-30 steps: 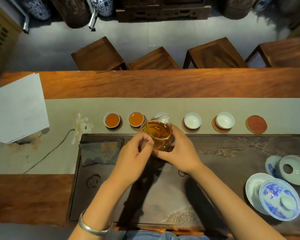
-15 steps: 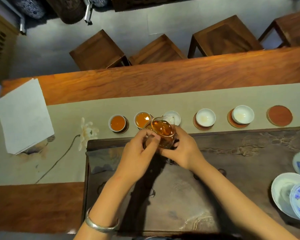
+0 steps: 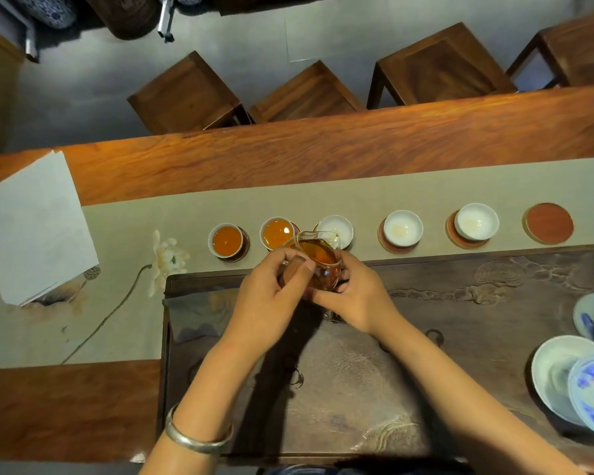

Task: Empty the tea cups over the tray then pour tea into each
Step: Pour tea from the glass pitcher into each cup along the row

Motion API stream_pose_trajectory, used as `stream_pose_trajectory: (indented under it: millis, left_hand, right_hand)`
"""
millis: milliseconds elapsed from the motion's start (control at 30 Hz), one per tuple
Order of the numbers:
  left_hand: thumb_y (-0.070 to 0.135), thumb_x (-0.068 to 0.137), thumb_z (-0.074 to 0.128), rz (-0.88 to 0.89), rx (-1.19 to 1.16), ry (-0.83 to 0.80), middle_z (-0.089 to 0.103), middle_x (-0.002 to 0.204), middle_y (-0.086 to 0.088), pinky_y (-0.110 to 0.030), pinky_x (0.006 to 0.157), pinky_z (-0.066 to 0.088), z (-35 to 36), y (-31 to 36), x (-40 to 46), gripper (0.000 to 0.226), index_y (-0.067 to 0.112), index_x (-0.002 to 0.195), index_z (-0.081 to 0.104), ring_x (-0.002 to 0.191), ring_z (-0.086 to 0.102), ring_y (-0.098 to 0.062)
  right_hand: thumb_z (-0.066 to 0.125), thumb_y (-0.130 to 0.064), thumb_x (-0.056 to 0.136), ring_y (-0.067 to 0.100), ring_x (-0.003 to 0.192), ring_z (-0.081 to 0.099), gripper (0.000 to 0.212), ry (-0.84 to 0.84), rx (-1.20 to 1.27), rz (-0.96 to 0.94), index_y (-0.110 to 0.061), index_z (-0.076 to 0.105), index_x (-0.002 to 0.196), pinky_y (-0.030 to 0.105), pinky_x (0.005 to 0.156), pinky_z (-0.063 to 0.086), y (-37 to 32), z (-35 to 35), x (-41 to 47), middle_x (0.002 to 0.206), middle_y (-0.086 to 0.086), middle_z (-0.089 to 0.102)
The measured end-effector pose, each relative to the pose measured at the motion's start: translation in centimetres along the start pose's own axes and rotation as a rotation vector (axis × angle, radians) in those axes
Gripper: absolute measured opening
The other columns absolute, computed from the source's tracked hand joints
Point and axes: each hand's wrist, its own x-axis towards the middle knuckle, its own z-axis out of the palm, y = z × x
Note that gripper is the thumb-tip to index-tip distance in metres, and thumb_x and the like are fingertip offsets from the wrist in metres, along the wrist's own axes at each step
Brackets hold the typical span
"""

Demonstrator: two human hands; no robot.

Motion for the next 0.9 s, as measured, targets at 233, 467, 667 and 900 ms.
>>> stream_pose_trajectory:
  millis: [233,467,667,900]
  left_hand:
    - [0.029,0.096,0.059,0.001,0.02,0.012,0.071,0.09,0.003,-0.053,0.083,0.055,0.07,0.18,0.25,0.009,0.026,0.1,0.066,0.086,0.067,-0.018]
    - [0.035,0.094,0.058,-0.006,0.027,0.01,0.072,0.09,0.002,-0.055,0.083,0.054,0.05,0.39,0.41,0.013,0.027,0.099,0.066,0.087,0.068,-0.021]
    - [0.031,0.095,0.058,-0.026,0.007,0.004,0.072,0.092,0.003,-0.053,0.085,0.055,0.0,0.25,0.39,0.011,0.026,0.1,0.066,0.089,0.069,-0.018]
    - [0.03,0.096,0.059,-0.027,0.015,0.012,0.071,0.09,0.003,-0.049,0.084,0.055,0.01,0.34,0.47,0.009,0.026,0.099,0.066,0.086,0.067,-0.017]
  right_hand:
    - [0.078,-0.08,0.051,-0.002,0.099,0.07,0.057,-0.016,0.042,0.008,-0.066,0.057,0.103,0.027,0.087,0.056,0.0,-0.09,0.06,0.107,-0.025,0.072]
    - [0.079,-0.079,0.052,0.001,0.102,0.071,0.058,-0.02,0.062,0.005,-0.064,0.059,0.104,0.04,0.094,0.058,0.2,-0.06,0.26,0.11,-0.021,0.073]
    - [0.081,-0.075,0.057,0.005,0.105,0.071,0.056,-0.031,0.08,-0.001,-0.061,0.061,0.107,0.044,0.097,0.056,0.09,-0.05,0.19,0.112,-0.016,0.074]
    - [0.08,-0.076,0.056,0.005,0.106,0.07,0.058,-0.043,0.092,-0.002,-0.058,0.062,0.108,0.041,0.098,0.056,-0.22,-0.17,0.13,0.111,-0.016,0.074]
